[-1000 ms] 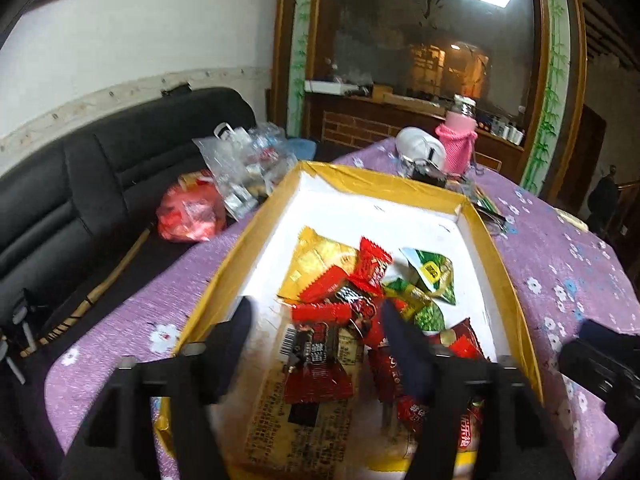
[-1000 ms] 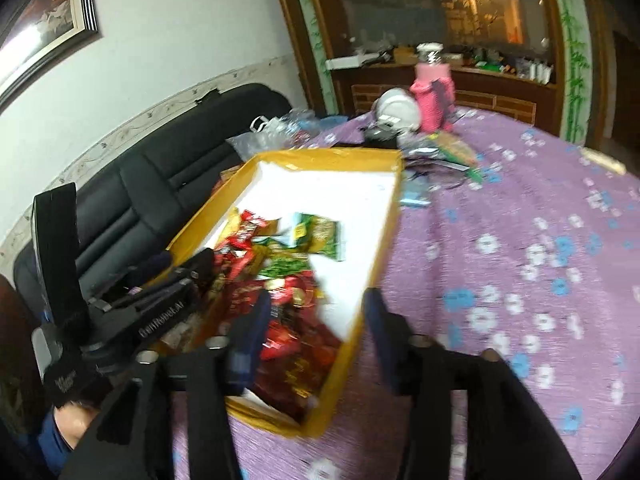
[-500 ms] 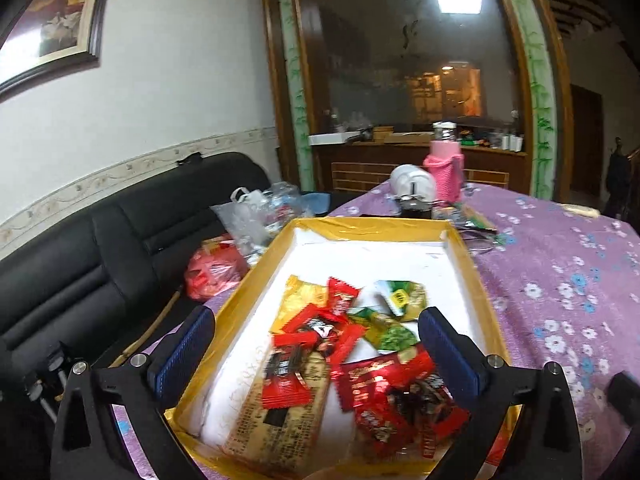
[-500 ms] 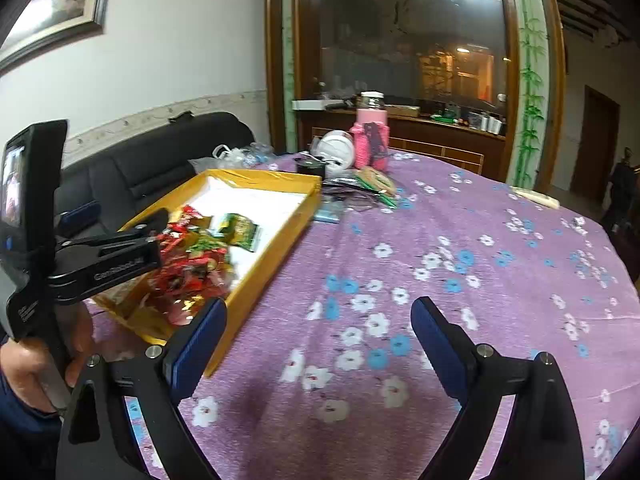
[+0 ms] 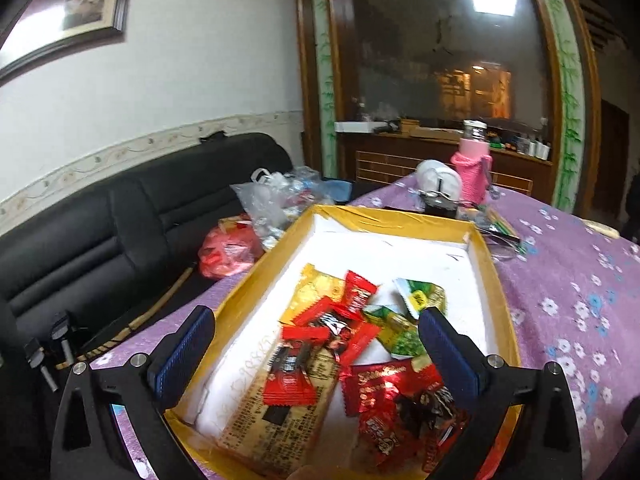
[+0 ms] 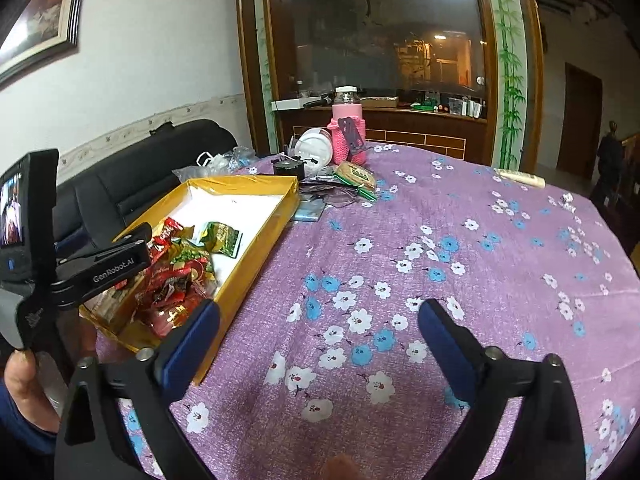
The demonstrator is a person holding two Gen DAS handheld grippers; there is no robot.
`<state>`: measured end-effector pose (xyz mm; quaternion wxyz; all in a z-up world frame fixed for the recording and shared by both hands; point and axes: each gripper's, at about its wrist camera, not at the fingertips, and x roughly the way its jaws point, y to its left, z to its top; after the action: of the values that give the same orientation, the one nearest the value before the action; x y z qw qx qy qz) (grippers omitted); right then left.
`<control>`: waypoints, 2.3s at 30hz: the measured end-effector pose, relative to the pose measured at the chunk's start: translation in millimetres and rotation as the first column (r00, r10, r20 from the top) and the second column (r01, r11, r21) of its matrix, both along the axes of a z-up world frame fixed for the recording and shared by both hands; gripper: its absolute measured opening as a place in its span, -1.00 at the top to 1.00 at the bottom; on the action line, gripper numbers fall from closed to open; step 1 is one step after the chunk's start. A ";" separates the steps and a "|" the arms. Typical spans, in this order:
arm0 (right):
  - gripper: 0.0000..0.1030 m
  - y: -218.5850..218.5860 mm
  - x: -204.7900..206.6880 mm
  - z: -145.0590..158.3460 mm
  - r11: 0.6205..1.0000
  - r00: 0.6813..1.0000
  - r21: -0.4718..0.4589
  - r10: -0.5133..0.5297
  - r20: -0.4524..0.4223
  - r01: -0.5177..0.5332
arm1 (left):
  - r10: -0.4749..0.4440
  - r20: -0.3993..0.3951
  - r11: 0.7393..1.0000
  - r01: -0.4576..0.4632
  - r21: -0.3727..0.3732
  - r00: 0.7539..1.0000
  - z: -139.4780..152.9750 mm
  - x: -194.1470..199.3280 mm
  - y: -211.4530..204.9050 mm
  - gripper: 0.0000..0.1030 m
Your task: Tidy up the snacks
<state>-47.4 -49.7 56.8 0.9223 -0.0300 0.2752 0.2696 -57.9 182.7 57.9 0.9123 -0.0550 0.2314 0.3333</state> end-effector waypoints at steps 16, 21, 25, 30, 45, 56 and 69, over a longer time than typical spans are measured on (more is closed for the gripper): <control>-1.00 -18.4 7.9 3.8 0.988 1.000 0.156 0.002 -0.022 0.002 | 0.035 -0.082 0.999 -0.035 -0.001 0.996 -7.4 5.2 3.9 -1.00; -1.00 -17.0 6.0 4.2 0.989 1.000 0.149 0.002 -0.014 0.000 | 0.031 -0.093 0.999 -0.032 -0.004 0.995 -8.3 5.6 3.7 -1.00; -1.00 -17.8 6.5 3.2 0.988 1.000 0.155 -0.003 -0.023 0.006 | 0.034 -0.094 0.999 -0.034 -0.003 0.995 -8.3 4.8 3.7 -1.00; -1.00 -17.0 5.4 2.7 0.988 1.000 0.152 -0.001 -0.020 0.004 | 0.041 -0.092 0.999 -0.041 0.000 0.995 -8.6 3.8 4.3 -1.00; -1.00 -10.6 0.6 4.3 0.993 1.000 0.119 0.023 0.011 -0.024 | 0.061 -0.089 0.998 -0.060 0.013 0.994 -7.0 2.0 5.0 -1.00; -1.00 -5.6 -3.8 5.3 0.995 0.999 0.091 0.034 0.038 -0.038 | 0.082 -0.085 0.996 -0.080 0.025 0.993 -5.9 0.6 4.5 -1.00; -1.00 -4.6 -3.9 5.2 0.995 0.999 0.089 0.035 0.037 -0.038 | 0.109 -0.075 0.994 -0.106 0.041 0.991 -4.6 0.3 5.7 -1.00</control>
<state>-51.3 -54.3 62.0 0.9224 0.0018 0.2458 0.2978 -57.6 188.4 53.4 0.8843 -0.0378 0.2570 0.3881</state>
